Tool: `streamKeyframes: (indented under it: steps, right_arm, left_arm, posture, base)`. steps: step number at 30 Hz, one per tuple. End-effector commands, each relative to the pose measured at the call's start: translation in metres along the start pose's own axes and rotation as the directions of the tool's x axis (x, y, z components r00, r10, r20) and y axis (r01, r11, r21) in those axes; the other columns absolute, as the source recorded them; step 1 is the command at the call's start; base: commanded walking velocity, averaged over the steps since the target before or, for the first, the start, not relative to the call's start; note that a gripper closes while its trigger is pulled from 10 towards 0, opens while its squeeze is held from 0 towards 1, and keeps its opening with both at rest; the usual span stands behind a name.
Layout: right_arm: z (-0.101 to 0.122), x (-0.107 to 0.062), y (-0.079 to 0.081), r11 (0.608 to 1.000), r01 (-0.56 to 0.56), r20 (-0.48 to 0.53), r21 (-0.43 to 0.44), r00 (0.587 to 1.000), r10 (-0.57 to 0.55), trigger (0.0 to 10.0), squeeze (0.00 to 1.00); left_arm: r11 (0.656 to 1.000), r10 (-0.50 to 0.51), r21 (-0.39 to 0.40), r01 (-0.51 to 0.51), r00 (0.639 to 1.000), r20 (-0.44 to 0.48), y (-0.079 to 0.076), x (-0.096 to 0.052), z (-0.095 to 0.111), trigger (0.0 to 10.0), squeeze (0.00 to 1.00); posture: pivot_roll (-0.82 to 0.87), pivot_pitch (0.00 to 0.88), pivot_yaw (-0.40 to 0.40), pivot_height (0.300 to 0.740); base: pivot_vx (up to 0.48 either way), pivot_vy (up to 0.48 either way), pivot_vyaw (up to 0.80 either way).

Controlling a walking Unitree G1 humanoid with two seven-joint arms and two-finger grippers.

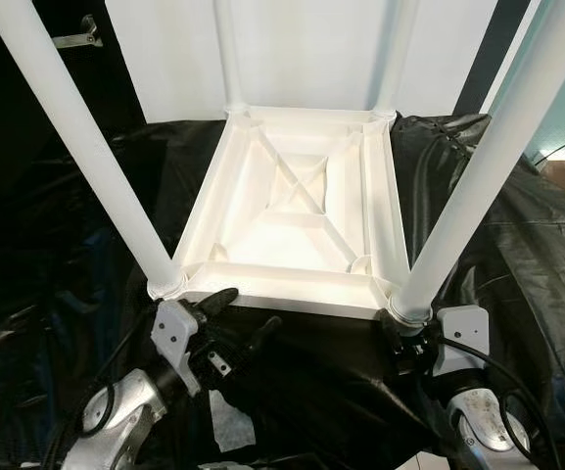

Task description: Building children table

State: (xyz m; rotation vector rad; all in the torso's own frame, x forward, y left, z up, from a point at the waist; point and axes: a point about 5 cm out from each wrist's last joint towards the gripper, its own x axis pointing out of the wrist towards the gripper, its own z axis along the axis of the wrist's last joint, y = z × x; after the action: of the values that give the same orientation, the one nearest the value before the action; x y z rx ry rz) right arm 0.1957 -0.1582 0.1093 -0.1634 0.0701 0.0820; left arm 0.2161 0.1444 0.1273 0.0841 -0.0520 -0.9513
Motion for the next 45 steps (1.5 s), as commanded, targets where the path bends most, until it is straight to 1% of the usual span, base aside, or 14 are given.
streamKeyframes:
  steps: [1, 5, 8, 11, 14, 20, 24, 29, 35, 36, 38, 40, 41, 45]
  right_arm:
    - [-0.006, -0.002, 0.002, 1.000, -0.004, -0.030, 0.011, 1.000, 0.004, 10.0, 0.00]
    - [-0.008, -0.005, 0.005, 0.999, -0.020, -0.040, 0.025, 0.999, 0.021, 10.0, 0.00]
    - [-0.017, -0.014, 0.011, 0.990, -0.080, -0.109, 0.119, 0.990, 0.094, 10.0, 0.00]
    - [-0.020, -0.017, 0.011, 0.986, -0.089, -0.127, 0.140, 0.986, 0.107, 10.0, 0.00]
    - [-0.023, -0.020, 0.011, 0.987, -0.082, -0.137, 0.139, 0.985, 0.101, 10.0, 0.00]
    - [-0.023, -0.019, 0.010, 0.989, -0.068, -0.130, 0.134, 0.988, 0.086, 10.0, 0.00]
    - [-0.022, -0.015, 0.008, 0.990, -0.080, -0.124, 0.118, 0.988, 0.095, 10.0, 0.00]
    - [-0.020, -0.010, 0.008, 0.989, -0.091, -0.116, 0.117, 0.988, 0.105, 10.0, 0.00]
    - [-0.016, -0.003, 0.010, 0.989, -0.105, -0.095, 0.102, 0.989, 0.114, 10.0, 0.00]
    - [-0.013, 0.000, 0.010, 0.990, -0.106, -0.081, 0.096, 0.990, 0.114, 10.0, 0.00]
    - [-0.012, 0.001, 0.009, 0.990, -0.104, -0.077, 0.095, 0.991, 0.111, 10.0, 0.00]
    - [-0.011, 0.001, 0.009, 0.990, -0.102, -0.075, 0.094, 0.991, 0.109, 10.0, 0.00]
    - [-0.011, 0.001, 0.008, 0.991, -0.100, -0.074, 0.093, 0.991, 0.107, 10.0, 0.00]
    - [-0.010, 0.000, 0.006, 0.992, -0.097, -0.076, 0.086, 0.992, 0.104, 10.0, 0.00]
  left_arm:
    - [0.996, -0.090, 0.015, 0.090, 0.996, -0.026, -0.004, 0.001, -0.004, 10.0, 0.00]
    - [0.986, -0.114, 0.115, 0.119, 0.992, -0.046, 0.008, 0.021, -0.002, 10.0, 0.00]
    - [0.982, -0.110, 0.147, 0.118, 0.992, -0.061, 0.018, 0.034, -0.001, 10.0, 0.00]
    - [0.982, -0.110, 0.148, 0.119, 0.992, -0.067, 0.021, 0.036, -0.001, 10.0, 0.00]
    - [0.972, -0.105, 0.192, 0.139, 0.979, -0.173, 0.028, 0.037, -0.012, 10.0, 0.00]
    - [0.954, -0.237, 0.101, 0.284, 0.914, -0.331, 0.022, 0.022, -0.035, 10.0, 0.00]
    - [0.900, -0.429, -0.107, 0.424, 0.807, -0.406, 0.008, -0.002, -0.048, 10.0, 0.00]
    - [0.872, -0.481, -0.166, 0.460, 0.746, -0.461, 0.000, -0.007, -0.058, 10.0, 0.00]
    - [0.809, -0.586, -0.268, 0.523, 0.681, -0.439, -0.012, -0.012, -0.060, 10.0, 0.00]
    - [0.768, -0.639, -0.305, 0.563, 0.647, -0.417, -0.017, -0.016, -0.056, 9.0, 0.00]
    - [0.752, -0.659, -0.325, 0.573, 0.639, -0.398, -0.019, -0.017, -0.054, 8.2, 0.00]
    - [0.744, -0.668, -0.339, 0.575, 0.636, -0.386, -0.019, -0.018, -0.052, 8.2, 0.00]
    - [0.734, -0.679, -0.359, 0.577, 0.637, -0.365, -0.020, -0.019, -0.048, 10.0, 0.00]
    - [0.692, -0.716, -0.411, 0.593, 0.638, -0.285, -0.021, -0.020, -0.038, 10.0, 0.00]
  posture:
    - [-0.02, 0.048, 0.015, 0.740]
    - [-0.05, 0.050, 0.032, 0.740]
    - [-0.06, 0.053, 0.043, 0.740]
    - [-0.07, 0.053, 0.044, 0.740]
    - [-0.08, 0.050, 0.049, 0.740]
    - [-0.08, 0.045, 0.046, 0.740]
    - [-0.07, 0.040, 0.037, 0.740]
    - [-0.06, 0.037, 0.033, 0.740]
    - [-0.06, 0.026, 0.031, 0.740]
    - [-0.06, 0.025, 0.030, 0.740]
    - [-0.06, 0.025, 0.030, 0.740]
    - [-0.07, 0.024, 0.030, 0.740]
    - [-0.07, 0.025, 0.029, 0.740]
    - [-0.08, 0.028, 0.030, 0.740]
  base:
    - [0.000, 0.000, 0.00]
    - [0.000, 0.000, 0.00]
    - [0.000, 0.000, 0.00]
    - [0.000, 0.000, 0.00]
    - [0.000, 0.000, 0.00]
    - [0.000, 0.000, 0.00]
    - [0.000, 0.000, 0.00]
    - [0.000, 0.000, 0.00]
    - [0.000, 0.000, 0.00]
    - [0.000, 0.000, 0.00]
    - [0.000, 0.000, 0.00]
    - [0.000, 0.000, 0.00]
    - [0.000, 0.000, 0.00]
    - [0.000, 0.000, 0.00]
